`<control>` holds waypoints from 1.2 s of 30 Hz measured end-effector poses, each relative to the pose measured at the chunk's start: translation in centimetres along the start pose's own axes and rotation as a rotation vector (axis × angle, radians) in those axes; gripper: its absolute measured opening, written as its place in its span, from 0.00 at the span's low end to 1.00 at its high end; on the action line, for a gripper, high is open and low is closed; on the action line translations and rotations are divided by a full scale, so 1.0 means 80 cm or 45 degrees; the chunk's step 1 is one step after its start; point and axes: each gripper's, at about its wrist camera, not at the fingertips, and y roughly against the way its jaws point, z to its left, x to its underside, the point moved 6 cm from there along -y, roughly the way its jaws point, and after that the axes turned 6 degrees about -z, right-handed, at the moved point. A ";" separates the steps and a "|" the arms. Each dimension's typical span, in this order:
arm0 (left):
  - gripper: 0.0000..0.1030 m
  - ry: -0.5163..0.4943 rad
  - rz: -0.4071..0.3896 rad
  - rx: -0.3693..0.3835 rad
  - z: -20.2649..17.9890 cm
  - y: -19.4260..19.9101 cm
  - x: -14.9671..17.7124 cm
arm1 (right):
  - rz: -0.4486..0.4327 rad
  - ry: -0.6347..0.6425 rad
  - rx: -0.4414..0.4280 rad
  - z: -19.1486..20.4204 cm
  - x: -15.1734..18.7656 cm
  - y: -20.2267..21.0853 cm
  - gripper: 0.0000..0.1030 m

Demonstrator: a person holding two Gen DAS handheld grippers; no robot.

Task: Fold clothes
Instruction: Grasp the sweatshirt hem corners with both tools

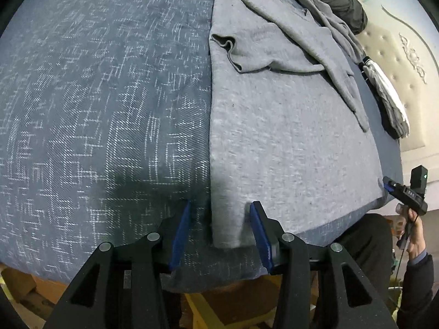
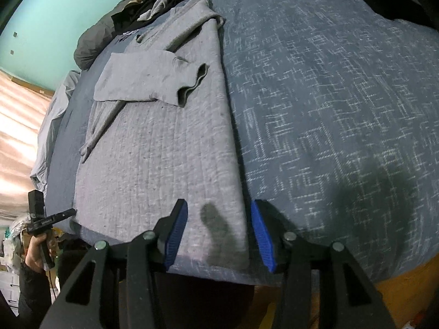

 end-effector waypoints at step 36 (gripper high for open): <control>0.06 -0.249 -0.041 0.003 -0.035 0.056 0.007 | -0.011 0.089 -0.074 0.030 0.004 0.020 0.05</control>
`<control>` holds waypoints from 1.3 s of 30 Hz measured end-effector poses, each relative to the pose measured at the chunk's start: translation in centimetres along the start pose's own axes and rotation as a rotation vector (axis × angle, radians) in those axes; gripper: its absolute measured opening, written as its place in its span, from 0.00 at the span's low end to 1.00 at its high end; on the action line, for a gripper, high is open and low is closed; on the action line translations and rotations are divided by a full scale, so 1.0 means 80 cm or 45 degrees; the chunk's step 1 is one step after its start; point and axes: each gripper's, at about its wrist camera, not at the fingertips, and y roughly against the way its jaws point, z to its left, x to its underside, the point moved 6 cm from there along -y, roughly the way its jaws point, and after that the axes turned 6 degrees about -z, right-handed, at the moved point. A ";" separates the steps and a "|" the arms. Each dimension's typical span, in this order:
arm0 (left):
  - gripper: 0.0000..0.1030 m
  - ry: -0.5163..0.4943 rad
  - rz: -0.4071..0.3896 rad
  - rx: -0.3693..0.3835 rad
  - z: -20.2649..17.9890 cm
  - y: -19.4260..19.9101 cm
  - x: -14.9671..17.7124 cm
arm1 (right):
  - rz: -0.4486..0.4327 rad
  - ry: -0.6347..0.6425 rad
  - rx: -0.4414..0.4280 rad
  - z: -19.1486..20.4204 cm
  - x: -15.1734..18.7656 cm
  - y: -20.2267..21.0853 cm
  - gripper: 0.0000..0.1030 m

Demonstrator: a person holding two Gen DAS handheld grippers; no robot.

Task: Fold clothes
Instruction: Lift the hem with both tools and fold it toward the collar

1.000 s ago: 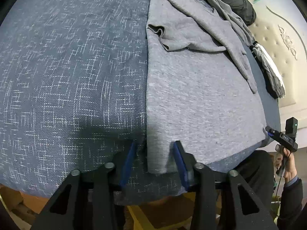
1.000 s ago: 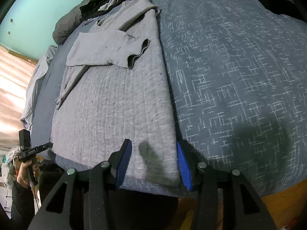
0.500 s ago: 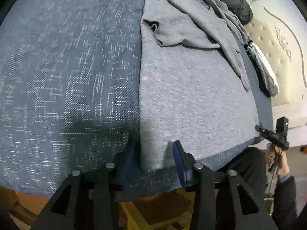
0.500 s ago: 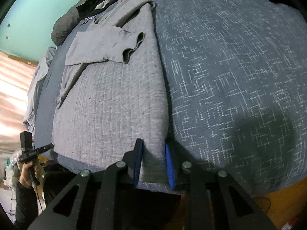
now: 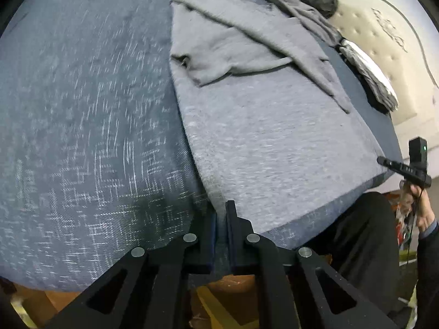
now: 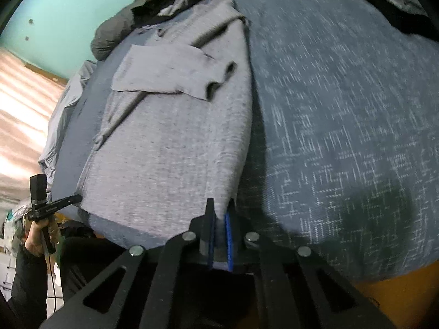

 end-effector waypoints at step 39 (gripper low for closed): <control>0.05 -0.344 -0.188 0.069 -0.083 0.185 0.042 | -0.075 0.333 -0.207 0.113 0.056 0.172 0.04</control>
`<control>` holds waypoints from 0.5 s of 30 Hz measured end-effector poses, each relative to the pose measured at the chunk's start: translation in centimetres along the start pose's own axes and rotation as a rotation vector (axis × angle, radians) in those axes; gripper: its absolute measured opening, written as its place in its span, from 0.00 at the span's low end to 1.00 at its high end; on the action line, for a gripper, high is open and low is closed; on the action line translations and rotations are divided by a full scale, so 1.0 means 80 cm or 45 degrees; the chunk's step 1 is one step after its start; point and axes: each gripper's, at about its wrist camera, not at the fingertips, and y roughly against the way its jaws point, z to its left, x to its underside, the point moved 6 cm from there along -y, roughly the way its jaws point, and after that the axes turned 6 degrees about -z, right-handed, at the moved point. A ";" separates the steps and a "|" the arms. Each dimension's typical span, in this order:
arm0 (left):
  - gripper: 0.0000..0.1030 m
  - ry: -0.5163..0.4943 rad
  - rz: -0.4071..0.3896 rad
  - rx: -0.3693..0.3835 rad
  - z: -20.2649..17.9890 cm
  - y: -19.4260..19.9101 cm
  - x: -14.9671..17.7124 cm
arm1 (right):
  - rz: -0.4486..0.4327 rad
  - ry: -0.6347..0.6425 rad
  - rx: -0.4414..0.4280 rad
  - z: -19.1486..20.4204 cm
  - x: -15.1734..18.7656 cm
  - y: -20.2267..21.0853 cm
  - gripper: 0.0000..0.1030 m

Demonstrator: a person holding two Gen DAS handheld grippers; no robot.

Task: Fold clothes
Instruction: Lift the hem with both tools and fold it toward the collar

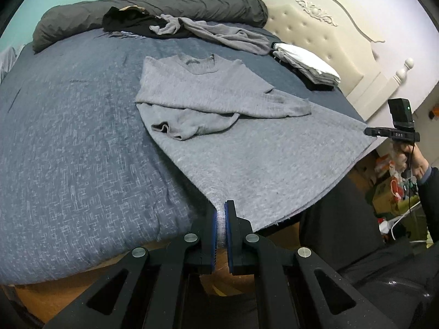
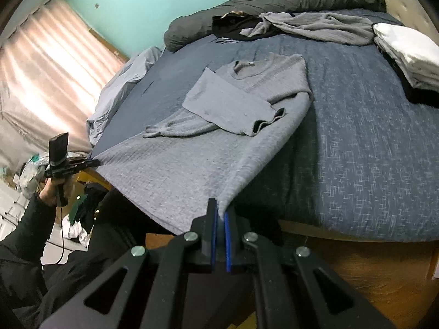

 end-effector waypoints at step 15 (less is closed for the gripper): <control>0.05 0.122 -0.079 -0.036 0.084 -0.069 -0.150 | -0.061 -0.104 -0.022 -0.044 -0.151 -0.047 0.04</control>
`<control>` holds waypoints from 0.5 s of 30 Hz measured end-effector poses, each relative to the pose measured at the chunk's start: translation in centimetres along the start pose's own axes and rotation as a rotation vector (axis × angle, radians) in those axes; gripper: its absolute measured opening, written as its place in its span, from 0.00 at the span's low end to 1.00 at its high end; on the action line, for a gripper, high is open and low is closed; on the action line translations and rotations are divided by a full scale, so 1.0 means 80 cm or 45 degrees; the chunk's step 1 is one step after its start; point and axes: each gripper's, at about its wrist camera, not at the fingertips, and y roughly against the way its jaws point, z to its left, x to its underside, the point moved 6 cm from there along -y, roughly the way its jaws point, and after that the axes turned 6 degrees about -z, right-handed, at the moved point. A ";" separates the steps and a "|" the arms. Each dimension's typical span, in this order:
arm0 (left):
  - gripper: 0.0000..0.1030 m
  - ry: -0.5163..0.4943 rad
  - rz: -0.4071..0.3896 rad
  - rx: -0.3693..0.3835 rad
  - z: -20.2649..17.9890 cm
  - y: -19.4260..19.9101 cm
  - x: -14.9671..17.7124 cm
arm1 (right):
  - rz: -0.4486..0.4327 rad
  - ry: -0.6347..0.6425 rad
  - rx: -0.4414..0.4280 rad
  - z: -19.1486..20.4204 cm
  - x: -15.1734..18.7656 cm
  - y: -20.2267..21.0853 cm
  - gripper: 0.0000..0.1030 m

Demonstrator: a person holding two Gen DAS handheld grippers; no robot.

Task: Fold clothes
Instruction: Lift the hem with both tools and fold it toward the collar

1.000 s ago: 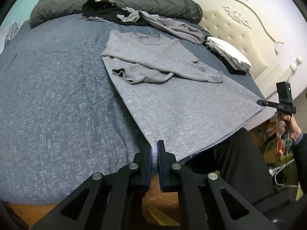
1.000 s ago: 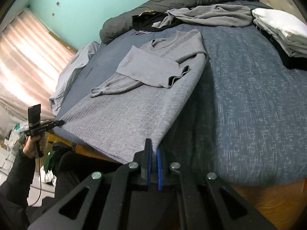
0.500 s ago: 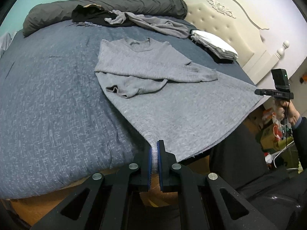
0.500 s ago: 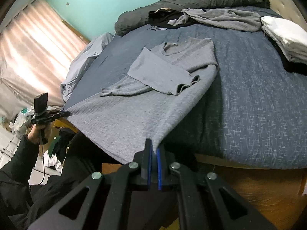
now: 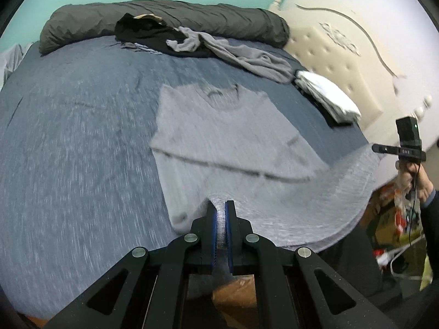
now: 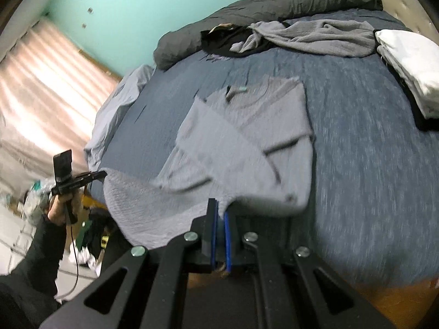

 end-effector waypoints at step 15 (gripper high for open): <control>0.05 0.260 0.057 -0.031 0.135 -0.226 -0.182 | 0.039 -0.192 0.155 -0.140 -0.217 -0.180 0.04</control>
